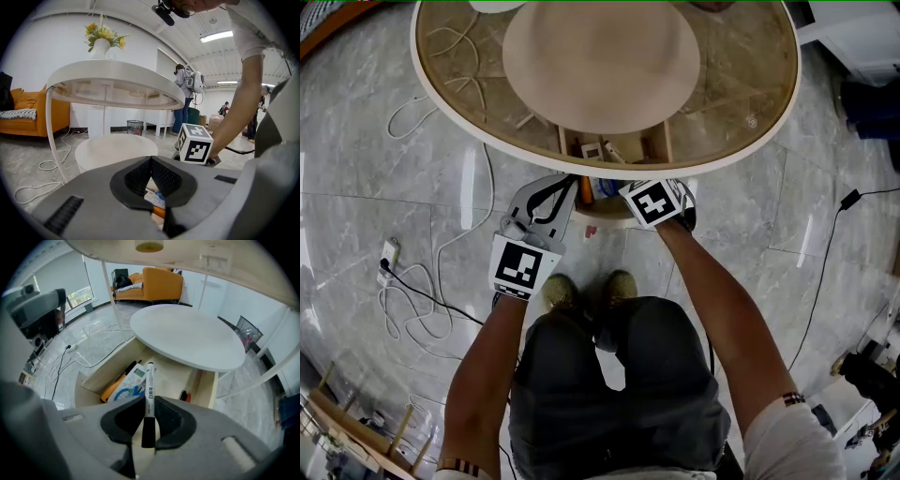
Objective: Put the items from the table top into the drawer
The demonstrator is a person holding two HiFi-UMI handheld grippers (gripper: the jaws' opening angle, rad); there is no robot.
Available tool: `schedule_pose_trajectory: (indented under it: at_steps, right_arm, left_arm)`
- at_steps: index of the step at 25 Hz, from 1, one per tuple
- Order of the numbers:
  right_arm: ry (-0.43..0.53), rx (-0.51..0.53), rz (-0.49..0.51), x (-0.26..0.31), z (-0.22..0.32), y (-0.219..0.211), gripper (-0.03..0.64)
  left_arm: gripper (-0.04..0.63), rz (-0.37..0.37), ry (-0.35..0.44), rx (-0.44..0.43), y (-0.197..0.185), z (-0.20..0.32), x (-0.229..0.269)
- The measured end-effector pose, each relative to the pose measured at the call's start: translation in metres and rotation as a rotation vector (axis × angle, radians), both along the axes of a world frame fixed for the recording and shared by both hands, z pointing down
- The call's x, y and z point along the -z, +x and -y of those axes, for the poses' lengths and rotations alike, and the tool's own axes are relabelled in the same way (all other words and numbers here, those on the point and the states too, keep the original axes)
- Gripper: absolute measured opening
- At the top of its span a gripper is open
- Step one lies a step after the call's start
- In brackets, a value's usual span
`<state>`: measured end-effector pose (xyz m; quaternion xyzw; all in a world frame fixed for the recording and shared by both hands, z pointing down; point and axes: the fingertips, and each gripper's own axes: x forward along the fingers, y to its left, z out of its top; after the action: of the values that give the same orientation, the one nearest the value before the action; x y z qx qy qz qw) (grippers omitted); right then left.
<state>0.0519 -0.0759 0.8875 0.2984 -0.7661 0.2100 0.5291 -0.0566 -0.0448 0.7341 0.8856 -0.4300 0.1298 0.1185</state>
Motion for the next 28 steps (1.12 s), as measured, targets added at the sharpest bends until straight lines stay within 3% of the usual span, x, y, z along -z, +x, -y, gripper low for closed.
schedule_pose_trajectory:
  at_steps: [4,19,23,28]
  right_arm:
    - [0.025,0.018,0.022,-0.003,0.004,-0.004,0.066]
    - [-0.052,-0.057,-0.018,-0.04,-0.004,0.002,0.067]
    - [-0.072,-0.069,-0.032,-0.044,-0.01,0.007,0.124]
    - [-0.005,-0.048,0.005,-0.021,-0.013,0.005,0.124]
  left_arm:
    - [0.0,-0.005,-0.001,-0.002,0.0,-0.001,-0.003]
    - [0.0,-0.009,0.01,0.009,-0.005,-0.005,-0.005]
    - [0.0,-0.017,0.0,0.013,-0.003,-0.01,-0.002]
    - [0.0,-0.023,-0.017,0.018,-0.003,-0.016,0.006]
